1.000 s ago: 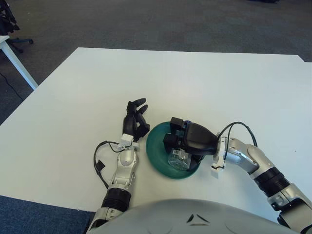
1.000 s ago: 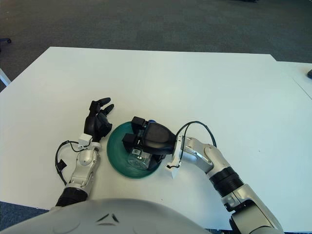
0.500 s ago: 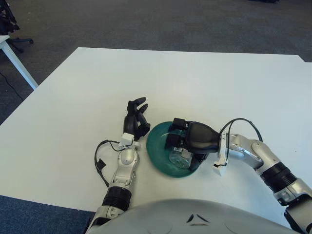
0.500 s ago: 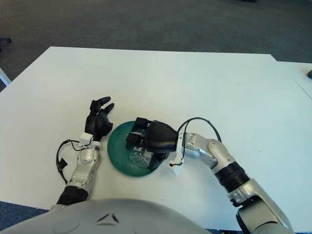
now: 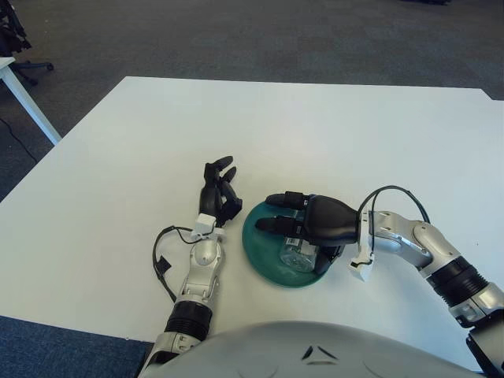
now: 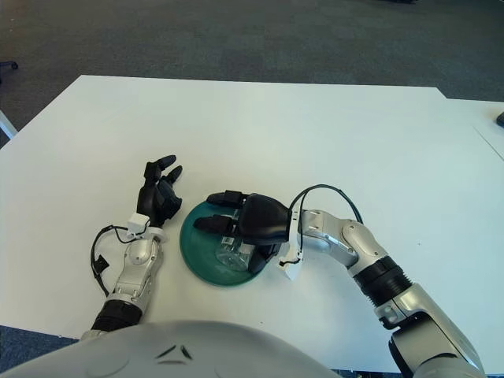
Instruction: Put the bottle into the plate.
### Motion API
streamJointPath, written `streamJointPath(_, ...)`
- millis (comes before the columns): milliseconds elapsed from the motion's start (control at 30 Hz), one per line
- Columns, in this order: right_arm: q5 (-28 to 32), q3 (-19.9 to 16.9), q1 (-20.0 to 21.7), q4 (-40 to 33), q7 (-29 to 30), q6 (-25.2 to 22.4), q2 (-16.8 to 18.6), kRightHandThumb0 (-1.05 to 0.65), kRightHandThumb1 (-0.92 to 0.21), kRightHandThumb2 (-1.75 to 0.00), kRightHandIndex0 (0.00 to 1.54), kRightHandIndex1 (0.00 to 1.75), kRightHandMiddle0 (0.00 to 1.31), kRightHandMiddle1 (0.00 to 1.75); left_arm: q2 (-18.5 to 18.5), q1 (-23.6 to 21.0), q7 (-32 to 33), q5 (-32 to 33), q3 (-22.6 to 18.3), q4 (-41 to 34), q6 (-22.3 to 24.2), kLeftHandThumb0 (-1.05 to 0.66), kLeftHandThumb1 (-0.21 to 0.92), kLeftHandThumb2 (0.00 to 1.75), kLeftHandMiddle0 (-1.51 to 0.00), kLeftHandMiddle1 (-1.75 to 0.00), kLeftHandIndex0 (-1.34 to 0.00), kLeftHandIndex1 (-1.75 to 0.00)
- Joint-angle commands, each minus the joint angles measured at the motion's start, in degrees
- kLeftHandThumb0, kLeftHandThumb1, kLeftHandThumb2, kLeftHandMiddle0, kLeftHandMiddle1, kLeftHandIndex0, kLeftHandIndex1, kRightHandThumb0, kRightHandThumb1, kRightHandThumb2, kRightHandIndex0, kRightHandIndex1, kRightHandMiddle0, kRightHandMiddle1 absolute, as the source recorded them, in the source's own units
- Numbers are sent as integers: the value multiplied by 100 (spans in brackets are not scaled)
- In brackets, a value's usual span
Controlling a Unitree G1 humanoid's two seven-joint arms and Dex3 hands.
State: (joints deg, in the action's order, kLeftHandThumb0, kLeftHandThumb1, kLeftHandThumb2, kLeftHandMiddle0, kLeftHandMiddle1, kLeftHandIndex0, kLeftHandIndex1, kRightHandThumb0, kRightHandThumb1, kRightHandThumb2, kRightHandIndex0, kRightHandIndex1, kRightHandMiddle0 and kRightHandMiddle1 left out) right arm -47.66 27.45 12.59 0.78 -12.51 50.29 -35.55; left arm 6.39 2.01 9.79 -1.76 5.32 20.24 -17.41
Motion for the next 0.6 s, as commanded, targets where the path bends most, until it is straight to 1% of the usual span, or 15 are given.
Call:
streamJointPath(0, 22, -22, 2, 92, -108, -41, -129, -105, -92, -106, 0, 0, 0, 0, 193, 160, -49, 98, -33, 255, 362, -85, 92, 110, -36, -31, 0, -98)
streamJointPath(167, 21, -53, 31, 97, -100, -13, -163, -105, -92, -107, 0, 0, 0, 0, 205, 159, -45, 144, -22, 236, 413, -85, 92, 110, -36, -30, 0, -96)
streamJointPath(567, 15, -87, 81, 133, -85, 55, -231, -105, -92, -107, 0, 0, 0, 0, 253, 183, -4, 179, -16, 246, 355, -84, 92, 111, -36, -27, 0, -93)
